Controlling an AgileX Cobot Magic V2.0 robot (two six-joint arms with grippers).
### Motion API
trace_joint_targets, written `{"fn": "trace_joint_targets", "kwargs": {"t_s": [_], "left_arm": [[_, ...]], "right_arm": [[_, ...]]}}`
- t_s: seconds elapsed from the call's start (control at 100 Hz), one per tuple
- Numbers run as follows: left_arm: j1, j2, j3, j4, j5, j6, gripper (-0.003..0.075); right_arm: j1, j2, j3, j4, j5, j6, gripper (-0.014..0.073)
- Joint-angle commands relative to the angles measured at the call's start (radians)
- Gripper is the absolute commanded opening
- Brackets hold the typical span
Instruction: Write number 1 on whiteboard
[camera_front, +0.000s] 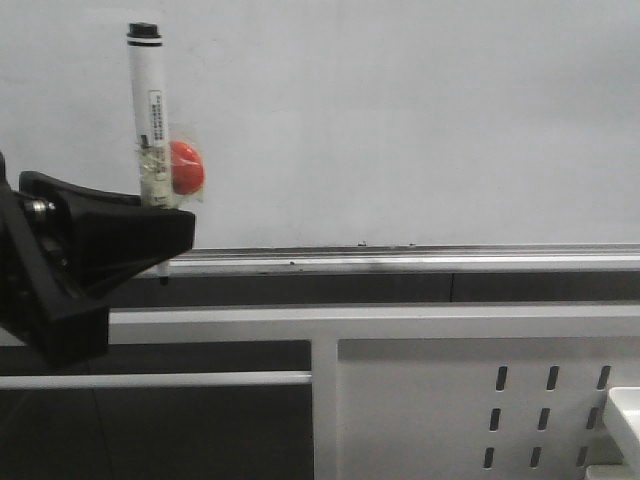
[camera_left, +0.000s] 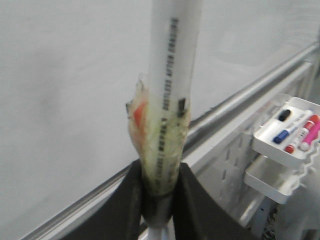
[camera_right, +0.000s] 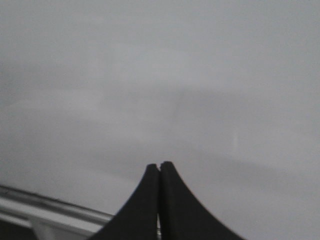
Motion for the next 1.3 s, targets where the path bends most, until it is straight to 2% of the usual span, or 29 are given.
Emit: {"fn": "trace_joint_targets", "kwargs": {"t_s": [0.0, 0.16, 0.31, 0.36, 0.43, 0.55, 0.62, 0.89, 1.29], "left_arm": [[-0.004, -0.027, -0.014, 0.064, -0.161, -0.009, -0.0020], [-0.004, -0.063, -0.026, 0.176, -0.051, -0.030, -0.0020], [-0.004, -0.142, -0.082, 0.351, 0.193, -0.095, -0.0020], [-0.011, -0.173, -0.108, 0.413, 0.290, -0.133, -0.0020], [-0.029, -0.219, -0.143, 0.467, 0.429, -0.171, -0.0020], [-0.082, -0.280, -0.193, 0.521, 0.625, -0.176, -0.0020], [-0.126, -0.299, -0.218, 0.529, 0.700, -0.176, -0.0020], [-0.307, -0.307, -0.314, 0.556, 0.960, -0.176, -0.0020], [-0.316, -0.307, -0.357, 0.554, 0.945, -0.176, -0.0020]], "right_arm": [[0.089, 0.040, -0.061, 0.102, -0.025, -0.166, -0.0069], [0.349, 0.152, -0.083, 0.096, 0.050, -0.220, -0.0069], [0.537, 0.291, -0.087, -0.023, 0.087, -0.219, -0.0063], [0.578, 0.331, -0.087, -0.023, 0.071, -0.219, -0.0027], [0.634, 0.365, -0.089, -0.023, 0.043, -0.219, 0.0101], [0.707, 0.411, -0.092, -0.047, -0.026, -0.219, 0.0459], [0.738, 0.437, -0.096, -0.064, -0.071, -0.219, 0.0542], [0.804, 0.575, -0.192, -0.073, -0.087, -0.219, 0.0435], [0.804, 0.639, -0.240, -0.075, -0.025, -0.219, 0.0431]]}}
